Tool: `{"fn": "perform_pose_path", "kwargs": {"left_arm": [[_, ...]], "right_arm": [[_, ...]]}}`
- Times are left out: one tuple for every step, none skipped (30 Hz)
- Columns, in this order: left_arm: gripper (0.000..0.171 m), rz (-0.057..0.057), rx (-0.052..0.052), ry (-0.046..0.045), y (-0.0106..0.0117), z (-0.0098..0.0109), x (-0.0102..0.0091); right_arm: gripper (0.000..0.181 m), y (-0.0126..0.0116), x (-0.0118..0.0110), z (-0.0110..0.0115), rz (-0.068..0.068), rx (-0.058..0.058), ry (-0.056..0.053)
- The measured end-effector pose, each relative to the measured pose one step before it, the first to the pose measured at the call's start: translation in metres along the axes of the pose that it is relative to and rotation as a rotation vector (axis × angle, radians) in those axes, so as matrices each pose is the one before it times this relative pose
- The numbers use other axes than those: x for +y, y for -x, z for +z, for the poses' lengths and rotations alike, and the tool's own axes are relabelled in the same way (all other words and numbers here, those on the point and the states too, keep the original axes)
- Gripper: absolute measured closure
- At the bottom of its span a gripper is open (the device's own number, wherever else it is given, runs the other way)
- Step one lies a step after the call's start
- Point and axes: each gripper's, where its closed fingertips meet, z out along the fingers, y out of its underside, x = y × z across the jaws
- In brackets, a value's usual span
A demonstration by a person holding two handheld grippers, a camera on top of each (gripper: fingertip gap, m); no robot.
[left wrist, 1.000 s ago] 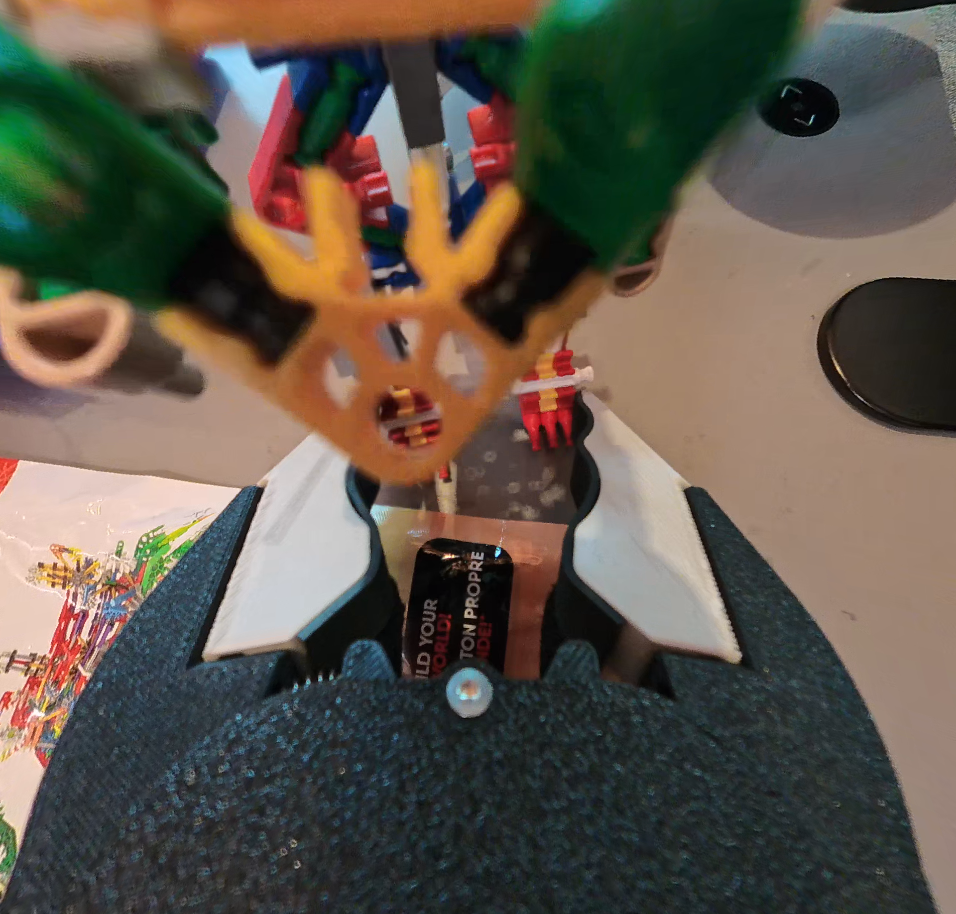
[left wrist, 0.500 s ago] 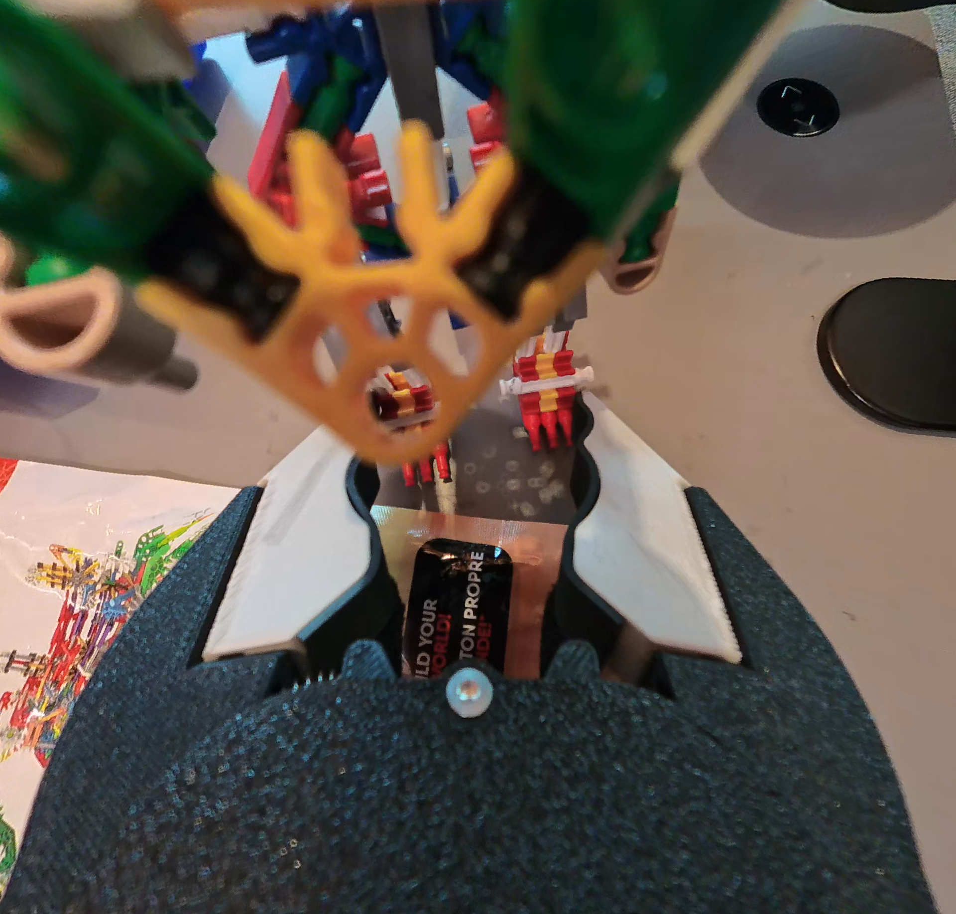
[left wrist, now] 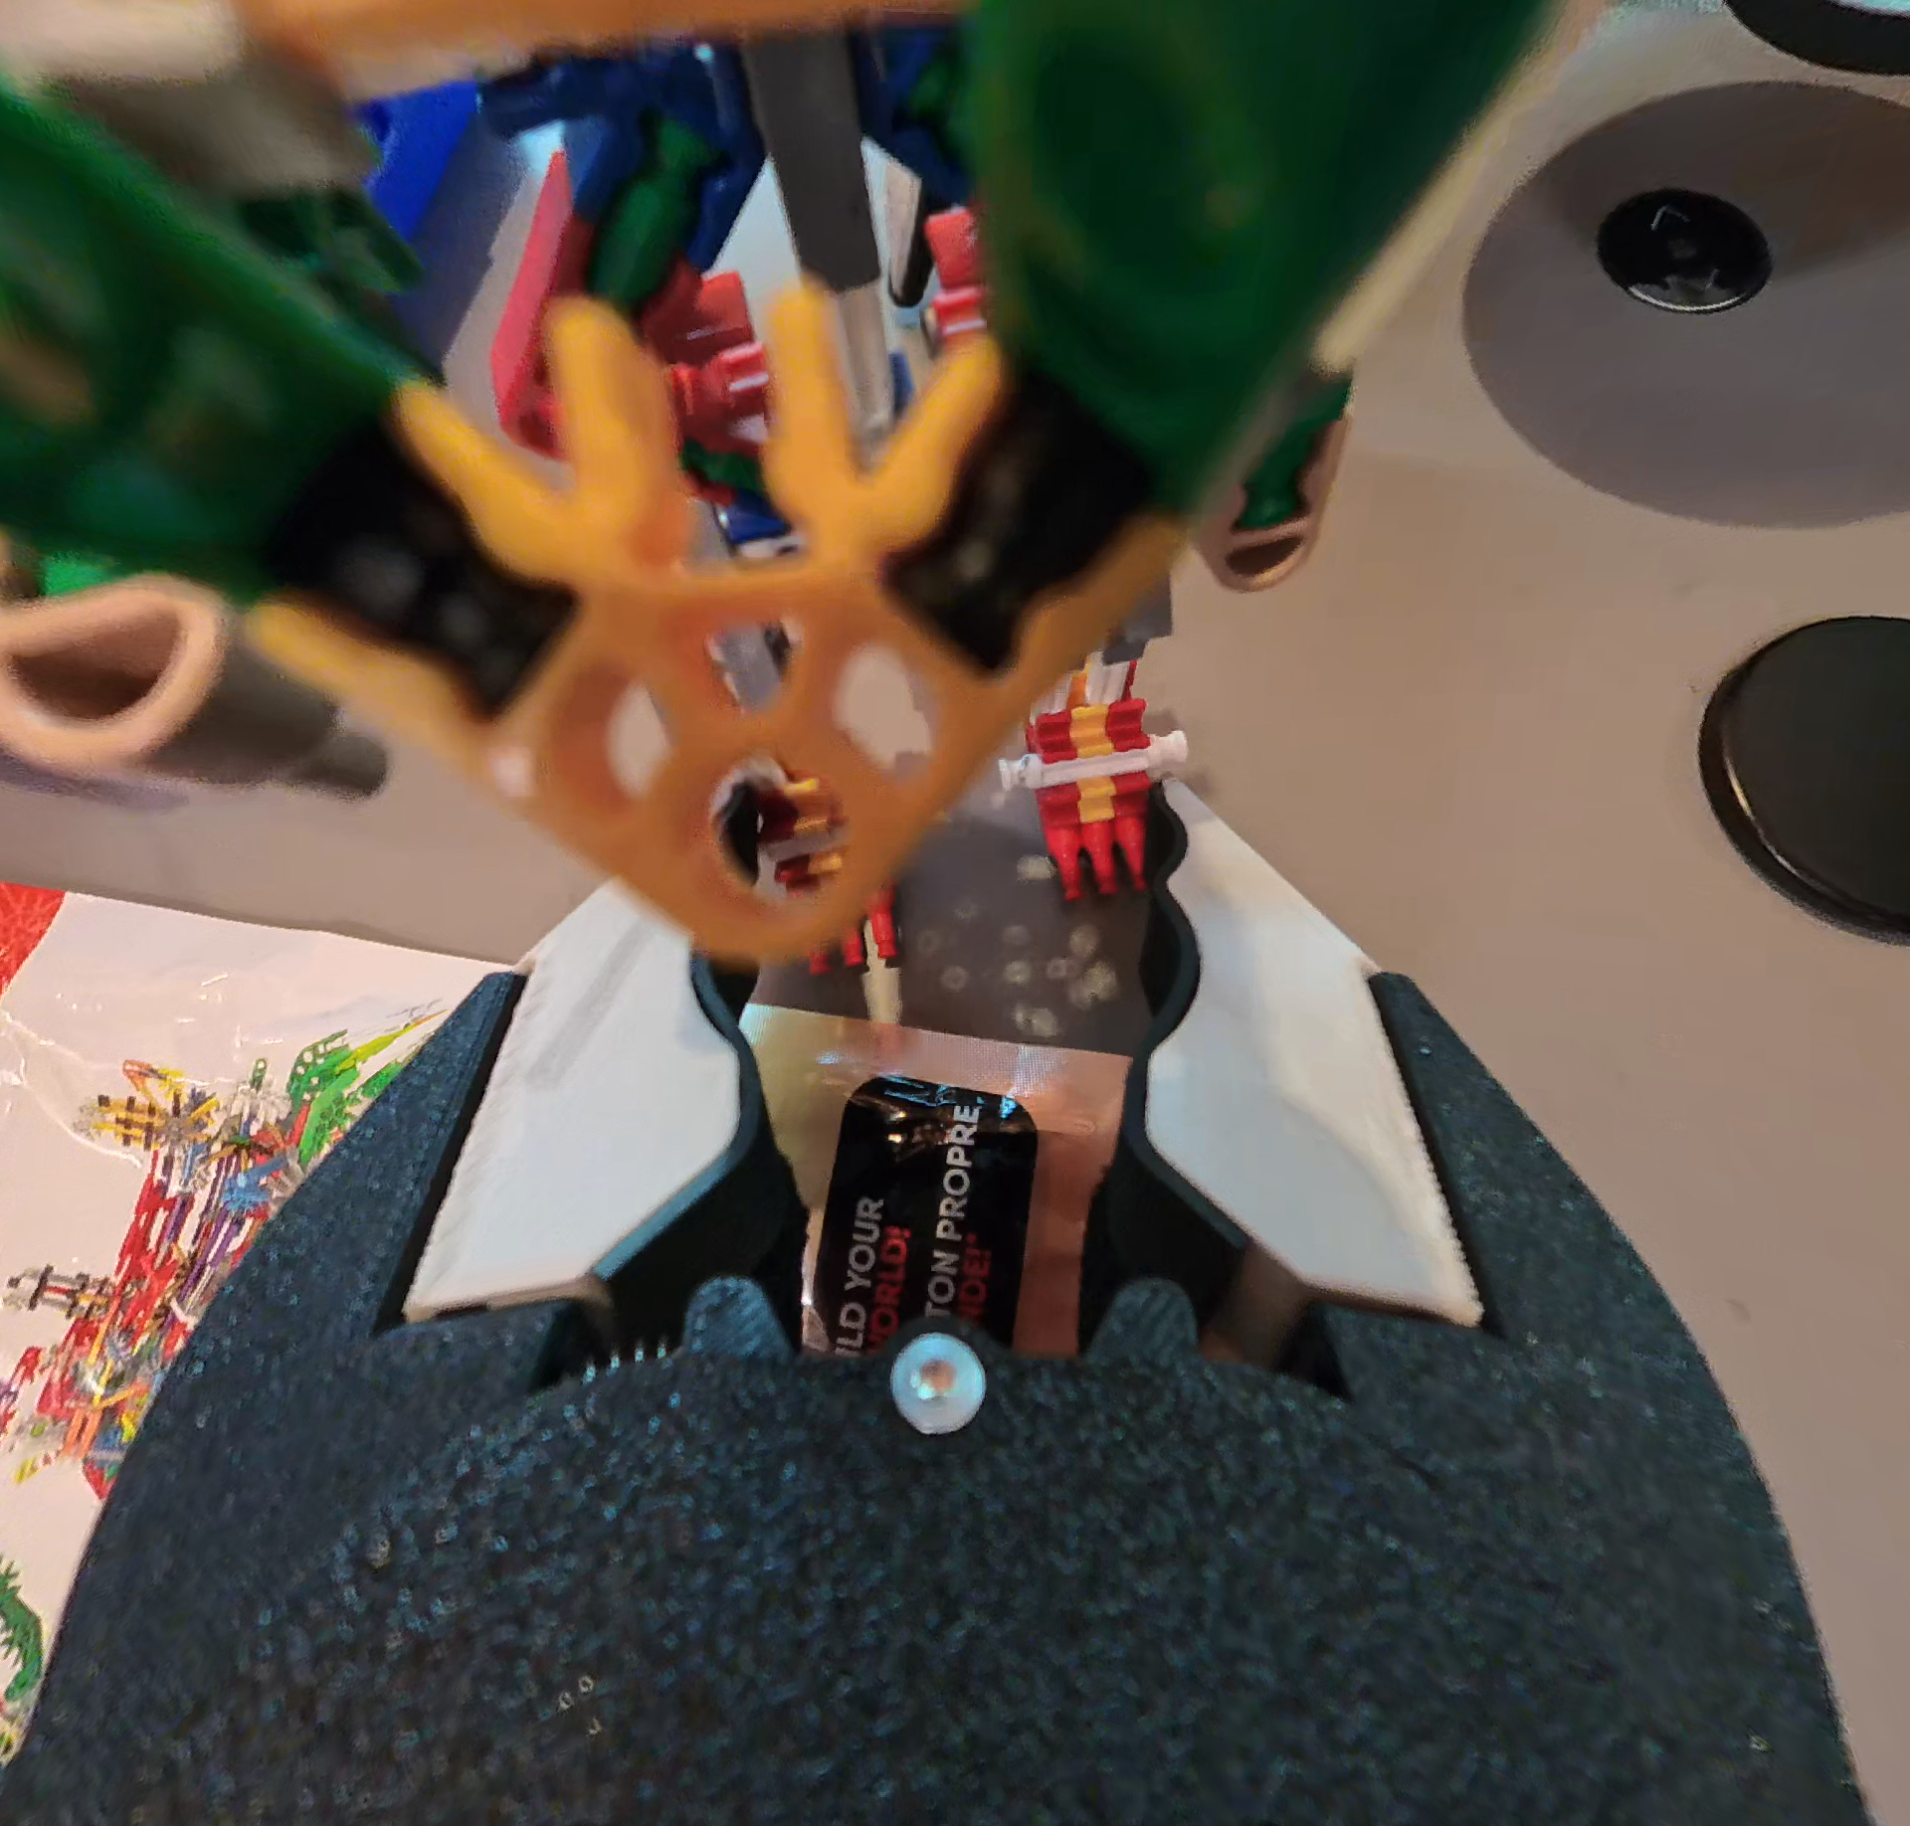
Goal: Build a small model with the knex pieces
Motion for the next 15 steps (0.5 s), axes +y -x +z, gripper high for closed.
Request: {"fn": "perform_pose_path", "kwargs": {"left_arm": [[0.098,-0.0003,-0.0002,-0.00046,0.00001,0.00003,-0.00006],[0.098,0.0000,-0.0001,0.00001,-0.00007,0.00001,0.00012],[0.098,0.0002,-0.0003,0.00009,-0.00001,0.00005,-0.00004],[0.098,0.0000,0.0000,0.00009,-0.00001,-0.00001,0.00001],[0.098,-0.0001,-0.0001,0.00003,0.00000,0.00000,0.00000],[0.098,0.0003,-0.0005,0.00006,0.00001,-0.00006,0.00005],[0.098,0.0004,-0.0003,0.00012,0.00000,0.00004,-0.00004],[0.098,-0.0001,0.0002,-0.00007,-0.00003,0.00000,-0.00001],[0.098,0.0000,0.0001,-0.00013,-0.00001,0.00001,-0.00002],[0.098,0.0004,-0.0001,-0.00008,-0.00009,-0.00017,0.00000],[0.098,0.0005,-0.0006,0.00000,0.00005,-0.00005,0.00004],[0.098,0.0016,-0.0004,0.00023,-0.00021,-0.00028,0.00024],[0.098,0.0023,-0.0018,0.00074,-0.00016,-0.00023,0.00008],[0.097,0.0006,-0.0026,0.00009,0.00012,-0.00018,0.00001],[0.096,-0.0020,0.0000,0.00132,0.00007,-0.00031,0.00027]], "right_arm": [[0.161,0.00053,-0.00049,0.00154,-0.0090,-0.0021,-0.0003],[0.169,0.00081,-0.00004,0.00049,-0.0097,-0.0018,0.0018],[0.170,-0.00013,0.00021,-0.00045,-0.0117,0.0026,0.0011],[0.170,0.00038,0.00069,-0.00099,-0.0144,0.0013,-0.0036],[0.170,0.00188,0.00072,-0.00105,-0.0061,-0.0091,-0.0101],[0.170,0.00202,0.00078,-0.00091,0.0083,-0.0135,-0.0106],[0.170,0.00055,0.00049,-0.00052,0.0067,-0.0025,-0.0101],[0.170,0.00145,0.00020,-0.00073,0.0006,-0.0061,-0.0086],[0.170,0.00261,-0.00090,-0.00138,-0.0008,-0.0126,-0.0122],[0.170,0.00246,-0.00266,-0.00228,0.0054,-0.0139,-0.0185],[0.170,0.00257,-0.00399,-0.00359,0.0024,-0.0141,-0.0201],[0.170,0.00063,-0.00507,-0.00487,-0.0058,-0.0026,-0.0203],[0.170,-0.00211,-0.00620,-0.00575,-0.0010,0.0067,-0.0201],[0.170,-0.00331,-0.00809,-0.00624,0.0015,0.0071,-0.0249],[0.170,-0.00282,-0.00923,-0.00591,-0.0023,0.0006,-0.0281]]}}
